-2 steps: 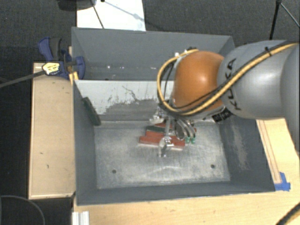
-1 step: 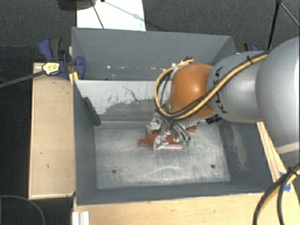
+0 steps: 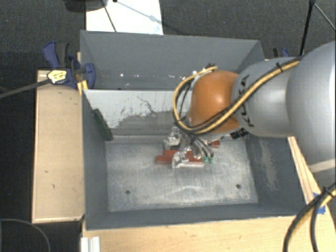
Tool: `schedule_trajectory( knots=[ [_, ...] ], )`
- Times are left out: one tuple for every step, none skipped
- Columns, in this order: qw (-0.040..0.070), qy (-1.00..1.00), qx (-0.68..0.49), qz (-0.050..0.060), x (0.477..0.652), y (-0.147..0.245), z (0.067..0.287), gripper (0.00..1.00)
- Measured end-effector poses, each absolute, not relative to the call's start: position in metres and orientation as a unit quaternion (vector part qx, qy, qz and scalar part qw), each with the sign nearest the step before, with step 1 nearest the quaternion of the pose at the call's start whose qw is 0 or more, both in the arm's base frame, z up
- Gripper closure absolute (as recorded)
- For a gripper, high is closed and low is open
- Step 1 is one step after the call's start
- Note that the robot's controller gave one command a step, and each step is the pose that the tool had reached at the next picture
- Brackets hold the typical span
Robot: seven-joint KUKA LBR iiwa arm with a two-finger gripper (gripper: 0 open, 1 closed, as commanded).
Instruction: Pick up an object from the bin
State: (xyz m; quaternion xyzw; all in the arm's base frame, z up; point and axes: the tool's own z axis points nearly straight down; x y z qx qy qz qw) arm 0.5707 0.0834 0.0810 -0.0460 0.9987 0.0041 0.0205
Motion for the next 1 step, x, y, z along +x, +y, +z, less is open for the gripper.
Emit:
schedule_trajectory(
  knots=[
    [0.006, 1.0, -0.027, 0.001, 0.5829, 0.074, 0.2657, 1.0]
  ],
)
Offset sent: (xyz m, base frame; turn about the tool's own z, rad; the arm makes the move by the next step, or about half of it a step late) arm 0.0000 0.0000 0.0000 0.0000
